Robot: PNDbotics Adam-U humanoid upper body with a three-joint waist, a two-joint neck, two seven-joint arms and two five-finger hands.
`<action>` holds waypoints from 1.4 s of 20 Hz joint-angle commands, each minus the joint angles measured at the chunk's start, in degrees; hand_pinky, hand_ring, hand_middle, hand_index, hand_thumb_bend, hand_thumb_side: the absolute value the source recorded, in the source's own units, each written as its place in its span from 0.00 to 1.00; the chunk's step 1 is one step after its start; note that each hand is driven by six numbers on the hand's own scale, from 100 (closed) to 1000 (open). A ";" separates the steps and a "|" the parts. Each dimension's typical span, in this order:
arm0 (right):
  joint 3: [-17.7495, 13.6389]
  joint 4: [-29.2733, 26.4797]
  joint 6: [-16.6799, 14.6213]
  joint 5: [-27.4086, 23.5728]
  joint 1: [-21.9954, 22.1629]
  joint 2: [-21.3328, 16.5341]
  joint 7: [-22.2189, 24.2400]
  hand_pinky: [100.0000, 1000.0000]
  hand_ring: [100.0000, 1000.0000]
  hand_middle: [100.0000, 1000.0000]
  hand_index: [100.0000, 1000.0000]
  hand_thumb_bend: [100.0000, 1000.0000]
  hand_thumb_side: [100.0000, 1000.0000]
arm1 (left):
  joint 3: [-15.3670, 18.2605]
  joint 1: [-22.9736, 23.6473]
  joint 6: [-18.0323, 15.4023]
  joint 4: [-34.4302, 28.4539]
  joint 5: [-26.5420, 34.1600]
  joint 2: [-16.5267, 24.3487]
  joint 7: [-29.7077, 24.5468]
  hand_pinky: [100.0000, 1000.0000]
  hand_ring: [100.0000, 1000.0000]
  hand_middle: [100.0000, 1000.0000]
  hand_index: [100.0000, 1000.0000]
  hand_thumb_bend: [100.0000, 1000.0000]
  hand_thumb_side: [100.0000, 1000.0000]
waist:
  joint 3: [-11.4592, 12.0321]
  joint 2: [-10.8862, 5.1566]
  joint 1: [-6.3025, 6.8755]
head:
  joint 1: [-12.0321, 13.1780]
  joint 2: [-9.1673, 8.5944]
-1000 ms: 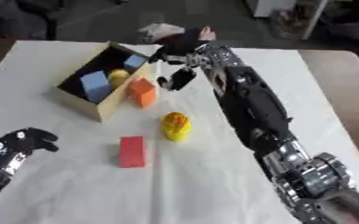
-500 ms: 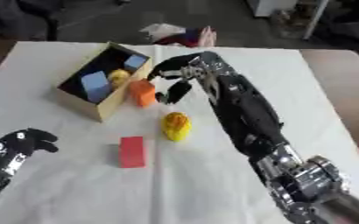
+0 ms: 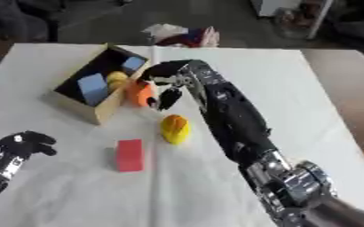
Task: Pick up objects on the table and place them in the box.
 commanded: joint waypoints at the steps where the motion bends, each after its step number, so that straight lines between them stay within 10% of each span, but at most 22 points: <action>1: -0.36 -1.21 0.01 0.83 -1.66 -0.70 -1.73 0.88 0.91 0.94 0.98 0.00 0.36 | 0.06 -0.47 -0.03 -1.07 0.31 0.77 -0.10 0.80 0.62 0.64 0.71 0.00 0.72 | 0.06 -0.72 0.19 | -0.19 0.26; 28: -0.31 3.26 -0.68 7.12 -1.18 3.89 -0.94 0.88 0.94 0.96 0.98 0.00 0.54 | -0.21 -0.48 -0.01 -1.17 0.51 0.47 -0.39 0.80 0.61 0.64 0.71 0.00 0.72 | 0.63 -0.59 0.73 | -1.28 0.26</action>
